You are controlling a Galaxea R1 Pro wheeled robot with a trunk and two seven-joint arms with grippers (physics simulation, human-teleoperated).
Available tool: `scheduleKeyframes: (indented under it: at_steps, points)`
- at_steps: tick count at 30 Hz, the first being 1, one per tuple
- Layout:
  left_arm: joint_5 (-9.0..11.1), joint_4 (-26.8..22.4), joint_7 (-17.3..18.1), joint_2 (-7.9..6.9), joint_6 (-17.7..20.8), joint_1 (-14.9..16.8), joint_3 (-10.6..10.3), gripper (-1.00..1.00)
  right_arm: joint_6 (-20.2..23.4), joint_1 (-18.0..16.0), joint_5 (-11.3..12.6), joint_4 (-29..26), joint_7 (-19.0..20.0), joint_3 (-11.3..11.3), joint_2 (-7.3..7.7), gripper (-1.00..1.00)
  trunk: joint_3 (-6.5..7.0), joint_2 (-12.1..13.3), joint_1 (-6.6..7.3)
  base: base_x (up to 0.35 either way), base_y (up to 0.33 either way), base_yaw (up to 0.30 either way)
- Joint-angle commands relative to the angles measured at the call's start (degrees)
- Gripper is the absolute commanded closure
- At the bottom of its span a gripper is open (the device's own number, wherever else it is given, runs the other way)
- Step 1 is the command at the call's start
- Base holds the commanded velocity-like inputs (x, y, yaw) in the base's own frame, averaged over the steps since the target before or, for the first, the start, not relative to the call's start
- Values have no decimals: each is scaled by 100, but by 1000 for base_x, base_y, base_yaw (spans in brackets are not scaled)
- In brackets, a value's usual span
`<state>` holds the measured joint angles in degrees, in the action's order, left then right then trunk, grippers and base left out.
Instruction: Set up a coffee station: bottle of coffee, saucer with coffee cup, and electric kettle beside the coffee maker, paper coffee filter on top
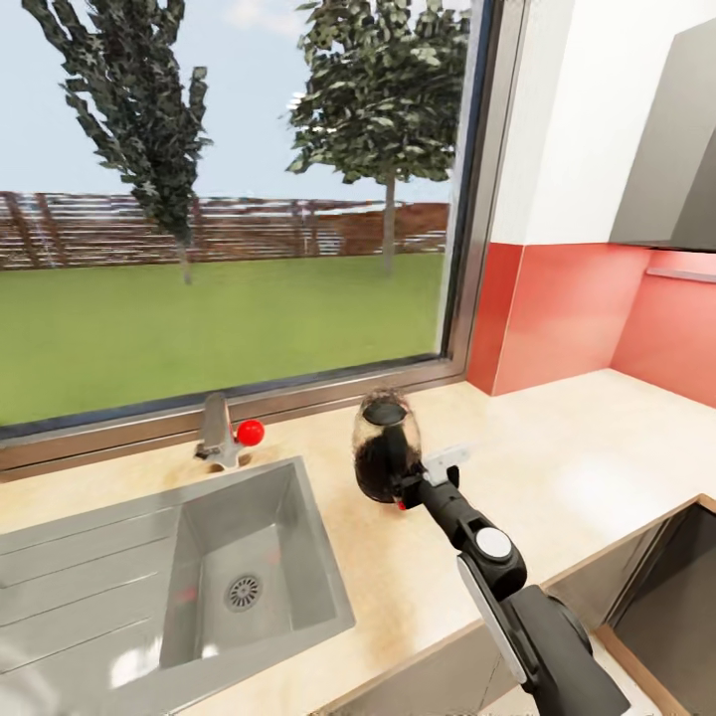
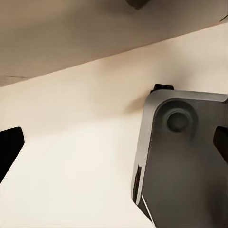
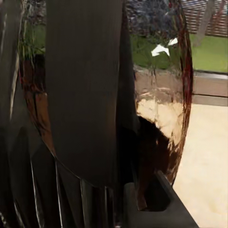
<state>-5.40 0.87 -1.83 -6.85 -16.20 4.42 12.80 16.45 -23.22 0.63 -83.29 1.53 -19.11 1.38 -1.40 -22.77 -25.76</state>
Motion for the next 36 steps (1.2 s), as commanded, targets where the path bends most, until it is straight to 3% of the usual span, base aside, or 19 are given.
scheduleKeyframes:
  at_steps: [1,3,7,9,18,26,36]
  points:
    - [-58,9,-19,-1,-23,6,36,-100,34,-7,5,-15,11,-7,3,100,-14,-15,-3,-108,288,0]
    - [-56,9,-19,-4,-23,6,37,-100,34,-7,6,-32,84,-7,6,100,-14,-15,-3,-104,288,0]
    - [-50,9,-19,-9,-23,6,38,-100,42,-7,1,-75,879,46,2,100,-24,-15,-3,-35,289,80]
    - [-52,9,-19,-9,-23,6,38,-100,49,-7,-1,-74,1045,49,-4,100,-31,-15,-3,-4,288,213]
    - [-55,9,-19,-3,-26,6,38,-100,50,-7,-2,-78,1103,48,-6,100,-66,-15,-3,-27,124,240]
    - [-53,9,-19,0,-32,6,38,-100,43,-7,7,-82,1112,48,-3,100,-97,-15,-3,-313,13,243]
    - [-49,9,-19,0,-30,6,38,-100,43,-7,7,-82,1112,39,-1,100,-136,-15,-3,-278,207,243]
